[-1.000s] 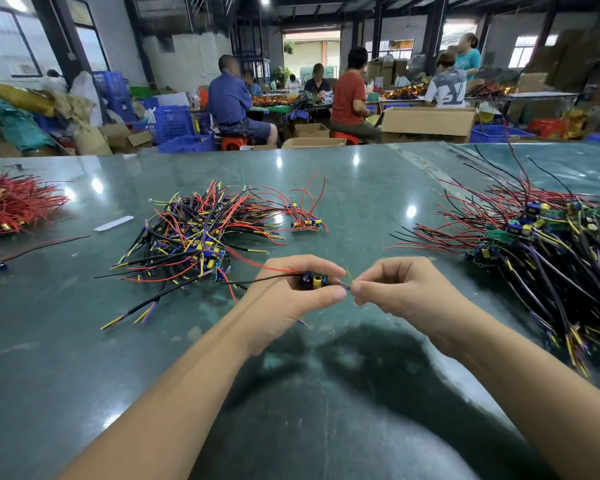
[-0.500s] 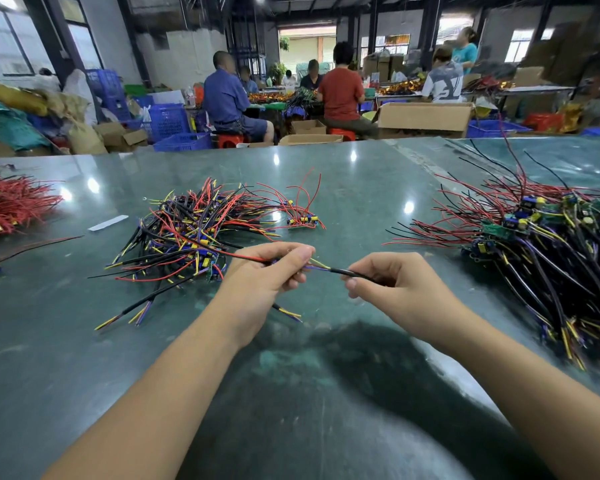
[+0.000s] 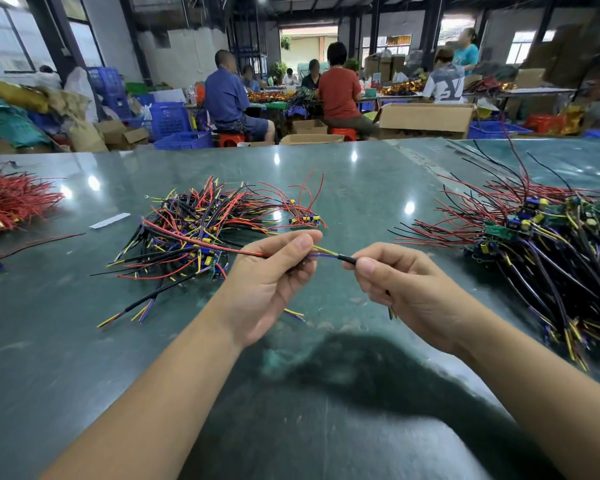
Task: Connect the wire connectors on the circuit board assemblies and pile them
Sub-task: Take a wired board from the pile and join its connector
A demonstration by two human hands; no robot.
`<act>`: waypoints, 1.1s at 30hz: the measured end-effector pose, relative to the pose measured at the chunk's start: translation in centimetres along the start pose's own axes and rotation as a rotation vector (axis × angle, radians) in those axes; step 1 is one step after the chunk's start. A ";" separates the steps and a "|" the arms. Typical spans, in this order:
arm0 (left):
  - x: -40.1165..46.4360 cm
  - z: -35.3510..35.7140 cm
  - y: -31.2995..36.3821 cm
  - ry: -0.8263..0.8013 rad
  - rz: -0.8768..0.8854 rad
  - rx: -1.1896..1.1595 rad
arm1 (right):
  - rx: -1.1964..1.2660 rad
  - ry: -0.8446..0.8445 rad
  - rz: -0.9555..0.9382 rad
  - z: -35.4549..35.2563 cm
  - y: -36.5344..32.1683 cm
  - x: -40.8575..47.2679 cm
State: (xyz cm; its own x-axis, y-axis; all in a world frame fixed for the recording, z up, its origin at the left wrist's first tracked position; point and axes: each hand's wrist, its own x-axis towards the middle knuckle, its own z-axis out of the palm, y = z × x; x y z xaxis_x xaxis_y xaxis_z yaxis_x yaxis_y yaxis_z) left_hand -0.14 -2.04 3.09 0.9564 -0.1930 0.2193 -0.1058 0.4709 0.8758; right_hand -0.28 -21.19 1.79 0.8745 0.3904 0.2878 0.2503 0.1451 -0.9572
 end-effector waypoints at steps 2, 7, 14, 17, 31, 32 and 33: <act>0.0 -0.2 -0.1 0.020 0.039 0.119 | -0.052 0.011 0.039 -0.2 0.0 0.0; -0.1 0.1 -0.8 0.109 0.018 0.308 | -0.215 0.101 0.060 -0.4 -0.4 -0.2; 0.5 -0.5 -0.6 0.259 0.038 0.272 | -0.754 0.093 0.067 -1.2 0.0 -0.1; 0.8 -0.8 -0.4 0.322 0.064 0.234 | -0.791 0.097 0.120 -1.8 -0.1 -0.2; 1.1 -2.8 0.2 0.295 0.135 0.752 | 0.059 0.036 0.512 -5.0 -2.3 -0.8; 1.1 -2.8 0.2 0.297 0.136 0.747 | 0.049 0.026 0.530 -4.9 -2.3 -0.8; 1.1 -2.8 0.2 0.303 0.135 0.728 | 0.053 0.023 0.539 -4.8 -2.3 -0.9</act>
State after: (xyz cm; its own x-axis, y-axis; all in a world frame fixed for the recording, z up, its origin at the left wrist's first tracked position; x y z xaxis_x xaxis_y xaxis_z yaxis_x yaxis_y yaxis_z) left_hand 1.68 0.23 2.36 0.9441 0.1166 0.3084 -0.2770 -0.2267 0.9337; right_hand 0.39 -26.23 3.62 0.8822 0.4022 -0.2450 -0.2572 -0.0245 -0.9661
